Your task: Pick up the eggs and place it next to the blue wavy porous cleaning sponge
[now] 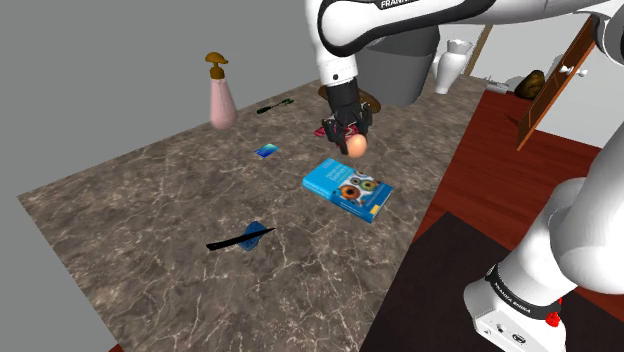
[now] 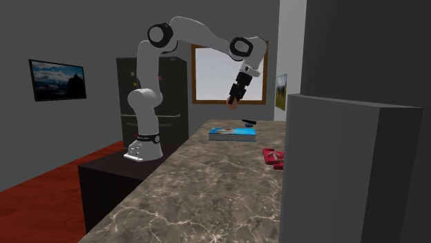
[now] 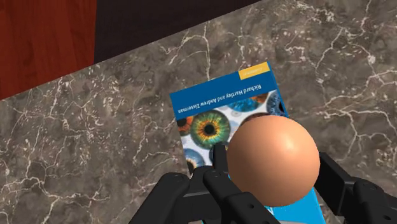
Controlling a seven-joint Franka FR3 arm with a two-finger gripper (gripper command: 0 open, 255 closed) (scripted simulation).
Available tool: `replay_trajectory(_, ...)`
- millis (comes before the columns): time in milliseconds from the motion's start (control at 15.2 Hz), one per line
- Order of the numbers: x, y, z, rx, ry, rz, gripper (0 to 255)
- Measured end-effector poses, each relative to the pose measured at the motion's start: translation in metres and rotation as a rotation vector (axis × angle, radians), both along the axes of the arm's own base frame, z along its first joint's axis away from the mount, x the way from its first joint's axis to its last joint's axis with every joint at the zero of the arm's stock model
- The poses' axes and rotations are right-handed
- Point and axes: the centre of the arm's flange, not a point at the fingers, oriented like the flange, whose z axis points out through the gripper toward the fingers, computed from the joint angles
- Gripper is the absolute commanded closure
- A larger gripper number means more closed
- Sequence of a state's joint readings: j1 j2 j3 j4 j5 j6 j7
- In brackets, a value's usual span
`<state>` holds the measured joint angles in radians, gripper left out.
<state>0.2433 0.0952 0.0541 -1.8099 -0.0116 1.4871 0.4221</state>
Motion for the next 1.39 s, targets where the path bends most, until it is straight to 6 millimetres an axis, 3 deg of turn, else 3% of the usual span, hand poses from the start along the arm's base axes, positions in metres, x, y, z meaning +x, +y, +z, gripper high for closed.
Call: replay_trajectory(1386,-0.075,0.266,0.006,-0.001,0.0,0.001,255)
